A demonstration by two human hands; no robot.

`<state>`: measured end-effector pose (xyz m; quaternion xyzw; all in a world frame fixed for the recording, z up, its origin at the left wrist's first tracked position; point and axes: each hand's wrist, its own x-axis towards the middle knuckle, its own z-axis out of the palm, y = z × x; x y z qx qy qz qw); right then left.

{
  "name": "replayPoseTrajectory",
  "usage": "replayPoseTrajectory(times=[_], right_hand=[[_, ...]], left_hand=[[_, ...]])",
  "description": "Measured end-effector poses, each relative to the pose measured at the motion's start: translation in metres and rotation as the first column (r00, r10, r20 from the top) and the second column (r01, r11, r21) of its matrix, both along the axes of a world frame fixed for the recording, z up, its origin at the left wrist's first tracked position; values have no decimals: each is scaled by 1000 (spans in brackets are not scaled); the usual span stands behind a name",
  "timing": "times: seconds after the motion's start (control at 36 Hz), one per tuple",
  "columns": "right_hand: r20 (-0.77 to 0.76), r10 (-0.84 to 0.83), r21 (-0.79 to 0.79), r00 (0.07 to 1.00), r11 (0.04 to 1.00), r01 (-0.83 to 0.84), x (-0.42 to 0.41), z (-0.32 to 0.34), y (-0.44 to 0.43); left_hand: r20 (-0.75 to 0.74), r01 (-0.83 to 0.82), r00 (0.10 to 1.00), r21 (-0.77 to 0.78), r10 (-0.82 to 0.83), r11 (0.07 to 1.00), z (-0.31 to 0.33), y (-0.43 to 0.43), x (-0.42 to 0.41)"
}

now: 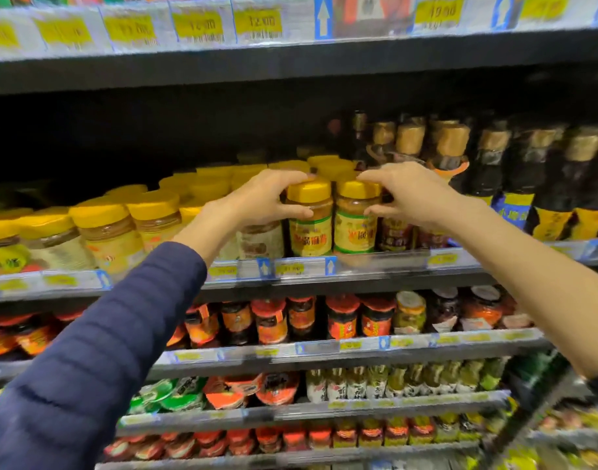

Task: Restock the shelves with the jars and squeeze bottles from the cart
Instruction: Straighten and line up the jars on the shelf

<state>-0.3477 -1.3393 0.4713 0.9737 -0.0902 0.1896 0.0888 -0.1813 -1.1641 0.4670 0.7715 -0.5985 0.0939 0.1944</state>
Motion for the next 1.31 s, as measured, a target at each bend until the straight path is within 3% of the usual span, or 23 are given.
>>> replayPoseTrajectory(times=[0.28,0.78,0.97,1.22,1.31], right_hand=[[11,-14,15,1000,1000,13,4,0,6],[-25,-71,-98,997,993,68,2,7,27],[0,-41,-74,999,996,41,2,4,23],[26,-15,-115,1000,993,18,0,3,17],[124,33,-93,992,995,-22,2,11,25]], left_hand=[[-71,28,997,21,-26,999,-3,-1,10],[13,-17,1000,26,16,1000,-7,2,7],[-29,-44,999,17,44,999,-6,9,1],[-10,-183,983,-24,183,983,6,57,17],[12,-229,973,-39,230,973,8,78,27]])
